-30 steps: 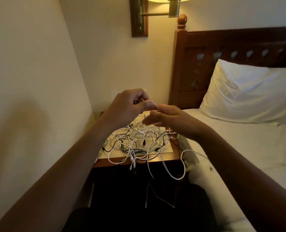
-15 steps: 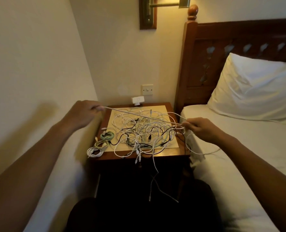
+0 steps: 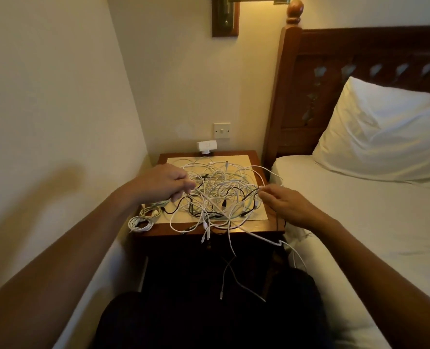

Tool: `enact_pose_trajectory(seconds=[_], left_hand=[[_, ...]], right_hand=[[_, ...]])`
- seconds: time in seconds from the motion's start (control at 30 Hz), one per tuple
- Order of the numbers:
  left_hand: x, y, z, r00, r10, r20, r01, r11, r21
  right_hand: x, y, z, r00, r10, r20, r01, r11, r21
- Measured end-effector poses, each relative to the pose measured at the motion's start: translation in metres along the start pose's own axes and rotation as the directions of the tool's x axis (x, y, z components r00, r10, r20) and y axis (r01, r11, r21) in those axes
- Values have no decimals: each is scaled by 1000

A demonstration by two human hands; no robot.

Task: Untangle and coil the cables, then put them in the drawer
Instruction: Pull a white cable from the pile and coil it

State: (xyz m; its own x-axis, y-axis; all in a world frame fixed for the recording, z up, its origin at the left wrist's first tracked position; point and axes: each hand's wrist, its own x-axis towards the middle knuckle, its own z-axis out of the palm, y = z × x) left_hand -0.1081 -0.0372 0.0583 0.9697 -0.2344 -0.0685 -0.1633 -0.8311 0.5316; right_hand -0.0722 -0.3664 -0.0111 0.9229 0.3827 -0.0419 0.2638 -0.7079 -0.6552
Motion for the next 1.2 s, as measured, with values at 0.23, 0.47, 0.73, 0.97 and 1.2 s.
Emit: enact_pose_trajectory(seconds=[0.23,0.47,0.73,0.97,1.2], left_hand=[[-4,39,-11,987,11,-162,-19,999,-48],[-35,14,0,979,-4,202,91,902,-422],[-19,31,-9,971,21,-238,-238,166,-957],[-8,27,19,942,-58,-332,-255,523,-813],[-29,25,32,987,144,-75,-155,705,-692]], right_hand=[[1,-101,25,977,-209,-35,208,914,349],[20,-76,6,943,-258,-209,288,949,126],[2,-78,63,976,-208,-68,213,974,74],[-41,-145,44,923,-300,240,329,940,-90],[-11,-151,-33,885,-420,-204,404,907,-115]])
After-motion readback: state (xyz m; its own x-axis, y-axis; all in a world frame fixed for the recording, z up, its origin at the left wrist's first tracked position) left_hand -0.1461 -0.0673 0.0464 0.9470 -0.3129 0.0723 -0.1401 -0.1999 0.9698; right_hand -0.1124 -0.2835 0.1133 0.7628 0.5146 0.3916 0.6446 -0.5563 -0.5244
